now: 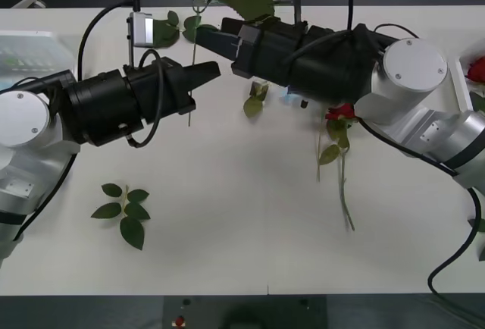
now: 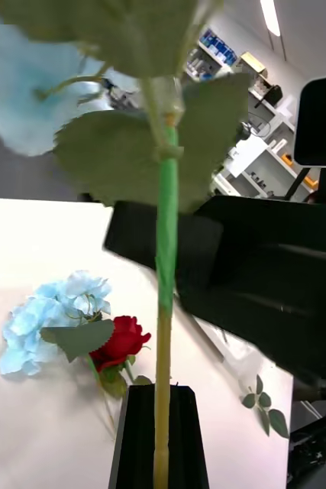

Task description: Put the red flowers into the right box and the blue flowers into the left box

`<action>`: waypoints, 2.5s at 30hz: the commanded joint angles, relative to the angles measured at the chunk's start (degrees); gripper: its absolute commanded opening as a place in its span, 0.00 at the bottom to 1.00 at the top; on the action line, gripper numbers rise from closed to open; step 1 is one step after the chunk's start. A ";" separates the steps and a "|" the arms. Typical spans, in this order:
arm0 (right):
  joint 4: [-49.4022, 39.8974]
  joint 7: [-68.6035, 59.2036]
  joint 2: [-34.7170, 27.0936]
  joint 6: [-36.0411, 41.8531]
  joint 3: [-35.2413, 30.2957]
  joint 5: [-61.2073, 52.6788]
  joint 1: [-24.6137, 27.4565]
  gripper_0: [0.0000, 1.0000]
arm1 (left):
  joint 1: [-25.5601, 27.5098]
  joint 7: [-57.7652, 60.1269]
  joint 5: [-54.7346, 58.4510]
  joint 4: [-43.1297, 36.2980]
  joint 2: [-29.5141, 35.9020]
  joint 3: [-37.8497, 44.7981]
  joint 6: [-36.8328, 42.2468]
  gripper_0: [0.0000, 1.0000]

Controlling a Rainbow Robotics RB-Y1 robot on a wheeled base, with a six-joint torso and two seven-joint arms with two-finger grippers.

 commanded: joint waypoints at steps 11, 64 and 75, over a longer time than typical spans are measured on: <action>-0.76 -12.31 -16.33 15.63 -0.33 4.40 -1.08 1.00 | 0.43 8.19 -7.20 18.45 12.15 25.59 24.85 0.00; 30.01 -63.55 1.95 54.83 -8.06 79.37 -7.14 0.99 | 2.72 -1.22 -41.30 20.92 20.59 40.27 32.23 1.00; 33.70 -60.91 3.71 52.19 -8.32 80.16 -7.14 0.99 | 2.72 5.11 -25.57 10.72 20.59 42.03 44.89 1.00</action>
